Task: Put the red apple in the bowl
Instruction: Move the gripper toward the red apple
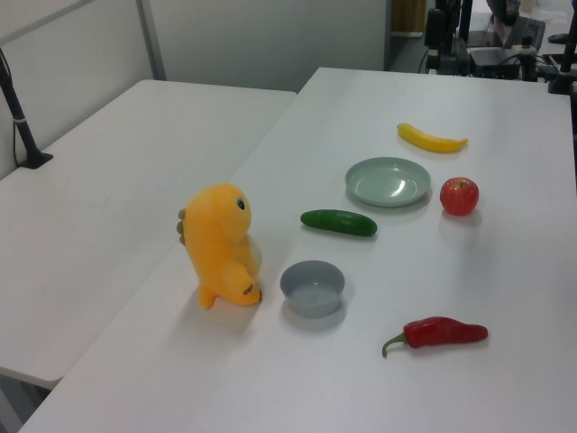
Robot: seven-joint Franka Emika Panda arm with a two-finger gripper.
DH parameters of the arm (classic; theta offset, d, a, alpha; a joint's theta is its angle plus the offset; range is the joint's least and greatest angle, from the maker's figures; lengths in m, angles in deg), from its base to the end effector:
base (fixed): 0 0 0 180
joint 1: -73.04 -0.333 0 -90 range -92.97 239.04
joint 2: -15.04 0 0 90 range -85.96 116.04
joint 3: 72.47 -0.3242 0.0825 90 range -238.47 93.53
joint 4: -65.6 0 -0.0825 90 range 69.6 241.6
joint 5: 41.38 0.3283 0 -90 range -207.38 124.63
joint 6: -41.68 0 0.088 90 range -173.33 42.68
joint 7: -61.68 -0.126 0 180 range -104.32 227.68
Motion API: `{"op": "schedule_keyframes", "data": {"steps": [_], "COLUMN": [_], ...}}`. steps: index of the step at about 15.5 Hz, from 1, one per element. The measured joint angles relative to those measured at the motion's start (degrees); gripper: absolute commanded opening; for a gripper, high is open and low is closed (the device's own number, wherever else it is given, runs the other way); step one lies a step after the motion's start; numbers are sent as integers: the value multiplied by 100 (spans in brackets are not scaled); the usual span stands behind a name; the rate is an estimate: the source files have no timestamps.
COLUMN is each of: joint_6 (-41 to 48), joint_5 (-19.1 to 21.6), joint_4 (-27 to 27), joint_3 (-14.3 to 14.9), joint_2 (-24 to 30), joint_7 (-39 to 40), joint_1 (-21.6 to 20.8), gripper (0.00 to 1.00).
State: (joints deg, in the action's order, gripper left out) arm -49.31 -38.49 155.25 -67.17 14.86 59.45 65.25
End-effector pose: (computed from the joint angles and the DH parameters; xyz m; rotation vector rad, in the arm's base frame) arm 0.5014 0.0282 0.6164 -3.0905 -0.0065 -0.0281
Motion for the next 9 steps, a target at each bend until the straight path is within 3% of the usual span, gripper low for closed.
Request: {"op": "schedule_keyframes", "data": {"steps": [4, 9], "joint_6": [-89, -407], "joint_5": [1, 1], "joint_4": [0, 333], "joint_3": [60, 69], "joint_2": [15, 168], "joint_7": [-652, -733], "joint_1": [35, 71], "gripper": [100, 100]}}
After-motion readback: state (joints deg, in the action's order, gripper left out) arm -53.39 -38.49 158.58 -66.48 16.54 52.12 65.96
